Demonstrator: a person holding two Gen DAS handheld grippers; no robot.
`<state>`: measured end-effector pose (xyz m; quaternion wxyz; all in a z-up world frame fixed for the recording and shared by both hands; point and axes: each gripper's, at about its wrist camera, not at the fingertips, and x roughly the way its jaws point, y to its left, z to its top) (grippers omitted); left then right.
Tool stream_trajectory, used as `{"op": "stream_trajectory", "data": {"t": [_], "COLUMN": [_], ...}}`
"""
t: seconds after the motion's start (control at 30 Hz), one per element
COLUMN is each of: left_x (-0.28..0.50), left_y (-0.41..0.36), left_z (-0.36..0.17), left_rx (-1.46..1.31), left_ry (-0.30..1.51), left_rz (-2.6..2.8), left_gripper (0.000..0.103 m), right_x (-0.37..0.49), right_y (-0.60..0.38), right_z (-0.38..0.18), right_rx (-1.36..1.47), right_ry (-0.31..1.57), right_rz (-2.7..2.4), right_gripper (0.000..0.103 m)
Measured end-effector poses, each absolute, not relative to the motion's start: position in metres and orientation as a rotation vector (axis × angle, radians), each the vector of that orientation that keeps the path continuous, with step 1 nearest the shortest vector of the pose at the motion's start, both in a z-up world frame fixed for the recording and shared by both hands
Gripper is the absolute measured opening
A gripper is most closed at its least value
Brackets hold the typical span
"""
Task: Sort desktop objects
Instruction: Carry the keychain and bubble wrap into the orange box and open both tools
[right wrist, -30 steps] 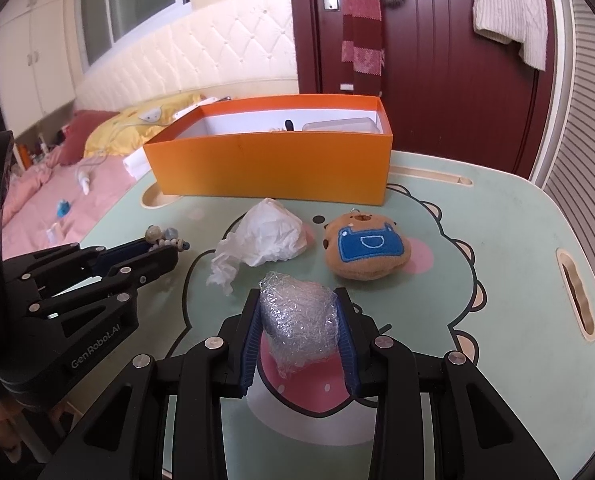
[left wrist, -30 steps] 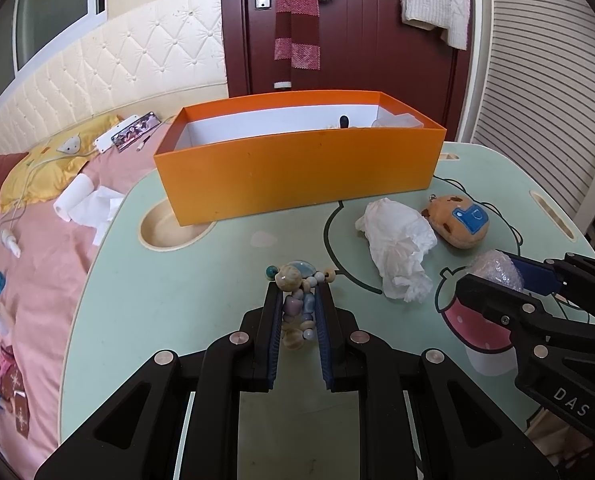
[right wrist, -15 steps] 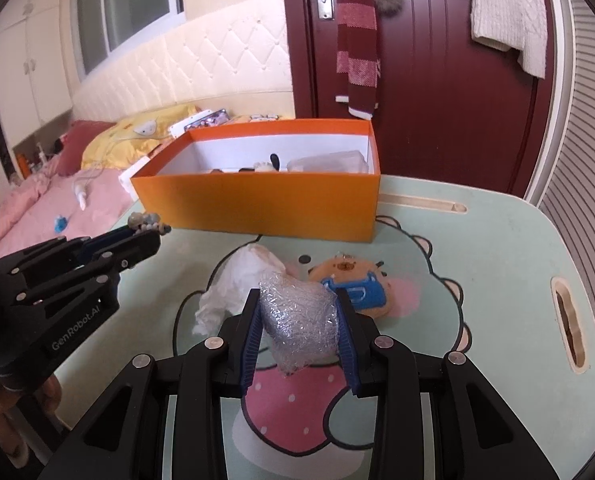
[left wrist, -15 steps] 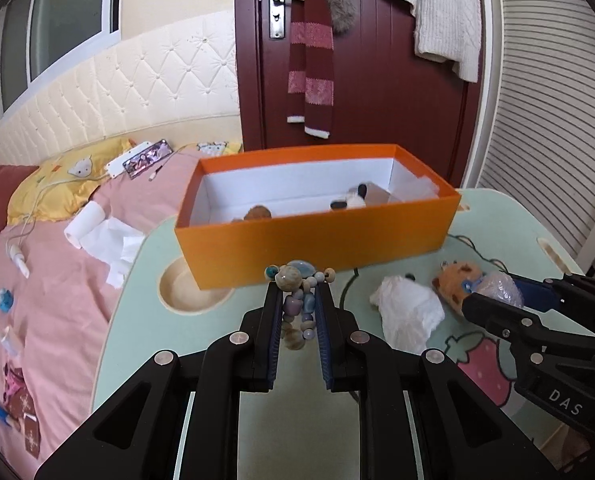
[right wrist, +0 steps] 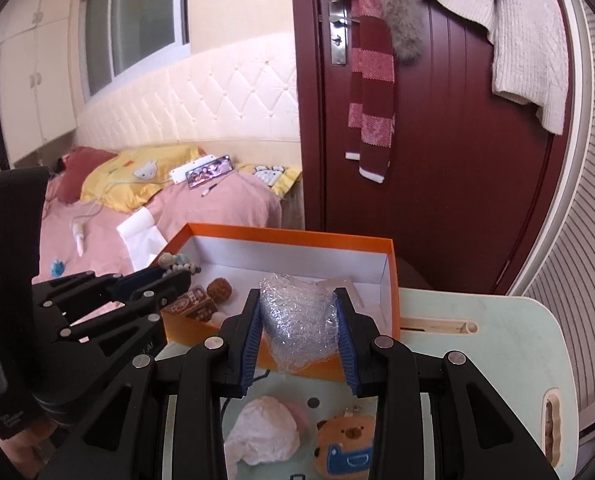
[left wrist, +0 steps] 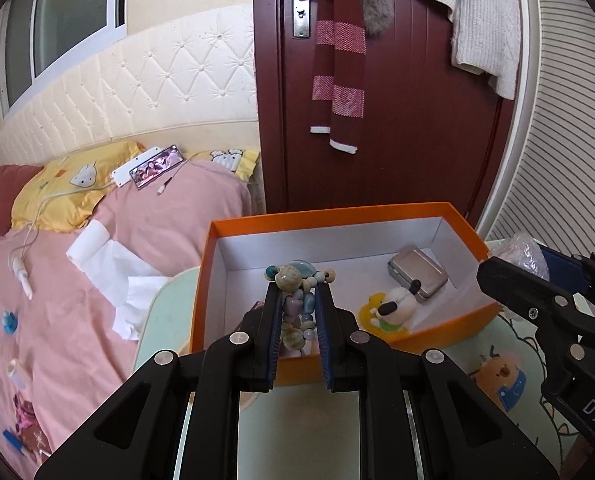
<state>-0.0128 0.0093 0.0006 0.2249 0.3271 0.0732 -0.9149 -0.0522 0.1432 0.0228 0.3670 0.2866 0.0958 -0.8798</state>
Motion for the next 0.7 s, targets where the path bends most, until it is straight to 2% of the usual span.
{"op": "stream_trajectory", "data": {"t": [0.3, 0.63, 0.7], "left_x": [-0.038, -0.051, -0.051], "left_y": [-0.002, -0.008, -0.010], "left_z": [-0.016, -0.031, -0.032], "left_rx": [0.998, 1.084, 1.075], "left_ry": [0.231, 0.342, 0.339], "left_rz": [-2.464, -2.443, -2.434], "left_gripper": [0.018, 0.018, 0.022], "right_x": [-0.088, -0.116, -0.119], "right_y": [0.128, 0.121, 0.119], "right_z": [0.011, -0.008, -0.012], "right_rx": [0.799, 0.893, 0.905], "right_ry": [0.215, 0.178, 0.183], "right_rz": [-2.275, -2.267, -2.266], "right_gripper": [0.034, 0.034, 0.034]}}
